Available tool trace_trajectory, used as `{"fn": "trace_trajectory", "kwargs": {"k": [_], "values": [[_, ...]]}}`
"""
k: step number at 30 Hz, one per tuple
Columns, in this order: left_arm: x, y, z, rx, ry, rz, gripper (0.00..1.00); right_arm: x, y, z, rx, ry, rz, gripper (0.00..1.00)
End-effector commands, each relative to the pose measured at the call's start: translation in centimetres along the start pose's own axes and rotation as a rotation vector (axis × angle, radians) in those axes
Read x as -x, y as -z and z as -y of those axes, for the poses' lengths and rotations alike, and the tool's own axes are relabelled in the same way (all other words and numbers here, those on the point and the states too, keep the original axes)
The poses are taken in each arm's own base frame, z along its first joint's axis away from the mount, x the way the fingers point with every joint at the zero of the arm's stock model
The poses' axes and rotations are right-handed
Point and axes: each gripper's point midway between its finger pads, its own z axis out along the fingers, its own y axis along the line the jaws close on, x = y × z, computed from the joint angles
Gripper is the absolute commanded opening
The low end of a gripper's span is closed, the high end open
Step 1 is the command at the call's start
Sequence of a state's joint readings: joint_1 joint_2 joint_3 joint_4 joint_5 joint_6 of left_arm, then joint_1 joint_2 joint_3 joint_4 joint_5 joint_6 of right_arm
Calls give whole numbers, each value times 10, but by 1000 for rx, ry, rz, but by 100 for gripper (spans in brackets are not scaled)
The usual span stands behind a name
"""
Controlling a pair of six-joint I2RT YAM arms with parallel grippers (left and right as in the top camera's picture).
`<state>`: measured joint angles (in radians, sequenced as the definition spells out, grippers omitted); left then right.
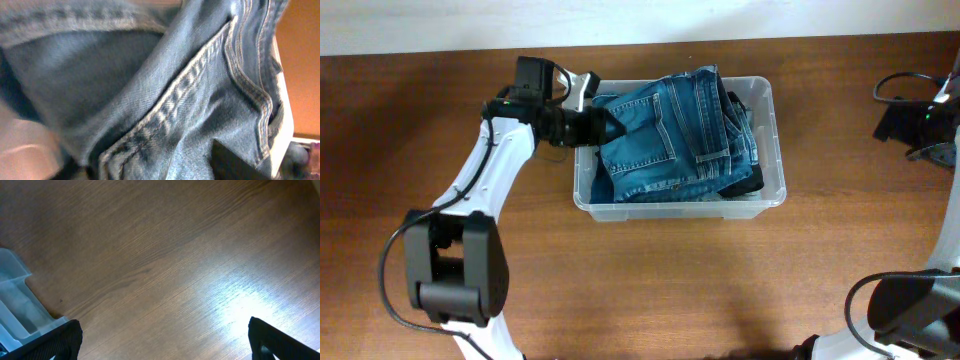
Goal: Pack container
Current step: 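Release the jeans and raise the left gripper, then press the jeans flat into the container with the left gripper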
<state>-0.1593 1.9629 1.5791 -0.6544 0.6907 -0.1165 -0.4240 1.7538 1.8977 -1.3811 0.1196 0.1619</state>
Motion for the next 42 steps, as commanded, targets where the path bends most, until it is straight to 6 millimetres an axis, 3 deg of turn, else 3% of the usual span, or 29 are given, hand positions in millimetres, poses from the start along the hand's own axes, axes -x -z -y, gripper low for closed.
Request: {"fn": "trace_trajectory", "kwargs": {"k": [1,4,13,17,21,22,24,35,38,42], "values": [[11,14,-9,88,-71,41,76,0,-2,3,-14,-14,-2,98],[18,20,-4,87,-86,61,71,0,-2,3,-14,-14,-2,98],[57,66,65,76,-222,209,21,0,-2,3,-14,-14,-2,98],[67,74,85,149,-276,259,22,0,-2,3,-14,-14,-1,99],[70,74,85,238,-277,280,22,0,-2,3,-14,-14,-2,98],[69,74,83,257,-256,283,14,0,-2,3,-14,-14,-2,98],[67,70,86,263,-230,282,1,0,-2,3,-14,-14,-2,98],[63,48,120,283,-262,300,1,0,-2,3,-14,-14,-2,98],[56,30,122,288,-253,273,1,0,-2,3,-14,-14,-1,99],[40,-10,112,293,-244,189,1,0,-2,3,-14,-14,-2,98]]}}
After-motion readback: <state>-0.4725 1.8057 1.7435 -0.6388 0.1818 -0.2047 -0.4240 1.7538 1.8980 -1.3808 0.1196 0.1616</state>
